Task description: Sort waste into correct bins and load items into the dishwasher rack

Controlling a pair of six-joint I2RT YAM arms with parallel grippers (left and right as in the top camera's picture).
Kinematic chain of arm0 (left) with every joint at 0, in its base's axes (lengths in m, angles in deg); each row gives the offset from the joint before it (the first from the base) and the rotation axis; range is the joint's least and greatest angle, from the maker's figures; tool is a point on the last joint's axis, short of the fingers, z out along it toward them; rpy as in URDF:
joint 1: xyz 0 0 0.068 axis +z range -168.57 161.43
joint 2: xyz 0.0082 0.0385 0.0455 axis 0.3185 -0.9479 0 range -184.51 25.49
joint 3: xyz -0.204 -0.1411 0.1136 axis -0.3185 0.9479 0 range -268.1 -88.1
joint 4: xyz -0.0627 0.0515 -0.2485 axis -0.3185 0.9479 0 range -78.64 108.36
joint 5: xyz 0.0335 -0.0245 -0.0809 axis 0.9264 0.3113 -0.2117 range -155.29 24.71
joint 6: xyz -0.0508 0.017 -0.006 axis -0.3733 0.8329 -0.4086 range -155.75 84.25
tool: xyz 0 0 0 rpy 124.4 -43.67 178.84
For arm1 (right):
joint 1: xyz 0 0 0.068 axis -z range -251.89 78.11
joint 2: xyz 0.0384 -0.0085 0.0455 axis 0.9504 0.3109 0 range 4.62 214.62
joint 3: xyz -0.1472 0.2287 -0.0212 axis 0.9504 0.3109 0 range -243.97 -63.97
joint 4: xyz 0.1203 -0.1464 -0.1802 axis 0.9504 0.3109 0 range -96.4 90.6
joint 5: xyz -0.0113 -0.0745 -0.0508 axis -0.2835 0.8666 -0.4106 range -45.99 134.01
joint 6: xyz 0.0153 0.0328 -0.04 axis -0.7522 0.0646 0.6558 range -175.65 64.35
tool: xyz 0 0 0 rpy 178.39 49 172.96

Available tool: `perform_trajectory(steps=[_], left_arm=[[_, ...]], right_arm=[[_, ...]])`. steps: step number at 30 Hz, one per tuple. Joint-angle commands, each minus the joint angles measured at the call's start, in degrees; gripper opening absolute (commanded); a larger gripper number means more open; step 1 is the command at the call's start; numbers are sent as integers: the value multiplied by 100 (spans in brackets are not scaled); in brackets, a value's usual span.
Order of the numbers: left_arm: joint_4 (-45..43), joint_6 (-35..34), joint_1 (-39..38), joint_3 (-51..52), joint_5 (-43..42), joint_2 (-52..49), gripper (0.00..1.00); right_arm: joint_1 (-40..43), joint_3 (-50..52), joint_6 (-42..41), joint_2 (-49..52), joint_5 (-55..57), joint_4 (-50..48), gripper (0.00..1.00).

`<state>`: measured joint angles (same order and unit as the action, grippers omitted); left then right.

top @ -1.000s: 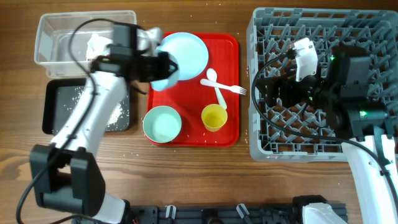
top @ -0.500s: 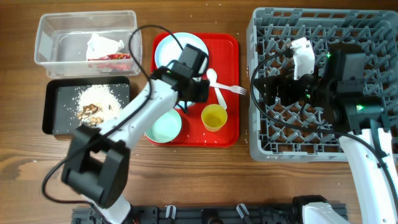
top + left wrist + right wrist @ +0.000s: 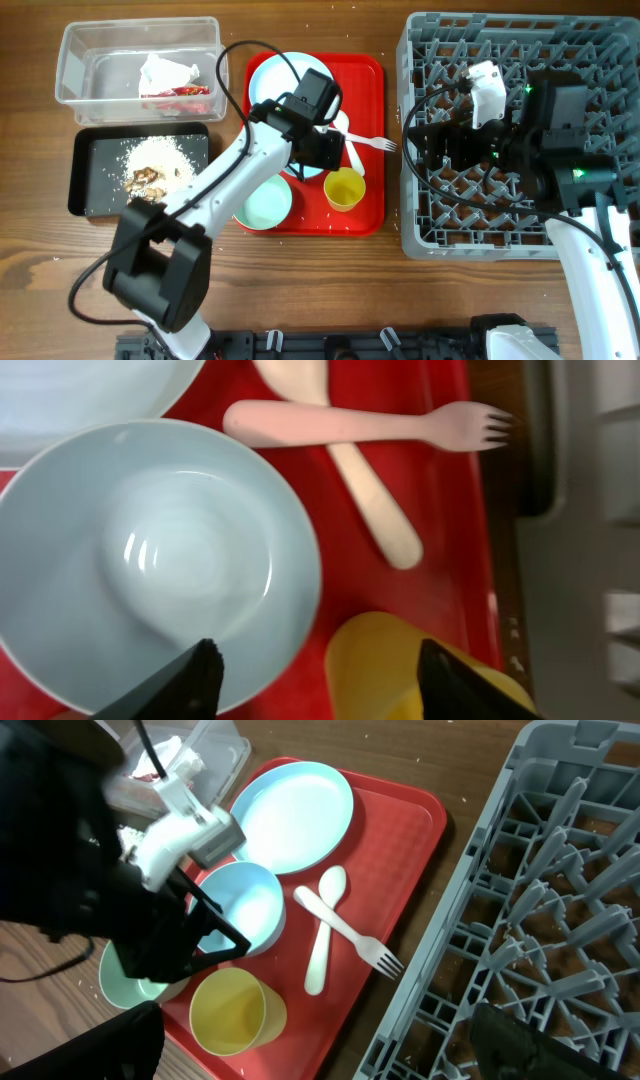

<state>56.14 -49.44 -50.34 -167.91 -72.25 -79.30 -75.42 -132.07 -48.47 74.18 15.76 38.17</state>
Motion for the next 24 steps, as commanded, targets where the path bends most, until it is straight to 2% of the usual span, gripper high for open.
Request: perform_trajectory(steps=[1,8,11,15,20,21,24], left_arm=[[129,334,-66,-197,-433,317,67],[664,710,-251,-179,-389,59,68],[748,708,-280,-111,-389,-195,63],[737,704,-280,-87,-391,-442,47],[654,625,-280,-87,-391,-452,8],[654,546,-275,-87,-396,-450,4],[719,424,-140,-118,-796,-382,4]], right_arm=[[0,-79,15,37,33,-17,99],[2,-79,-107,37,31,-17,99],[0,-79,-122,37,31,-33,99],[0,-79,-125,37,31,-28,99],[0,-79,-125,37,31,-31,99],[2,-79,-125,37,31,-31,99],[2,-79,-142,37,-120,-33,99]])
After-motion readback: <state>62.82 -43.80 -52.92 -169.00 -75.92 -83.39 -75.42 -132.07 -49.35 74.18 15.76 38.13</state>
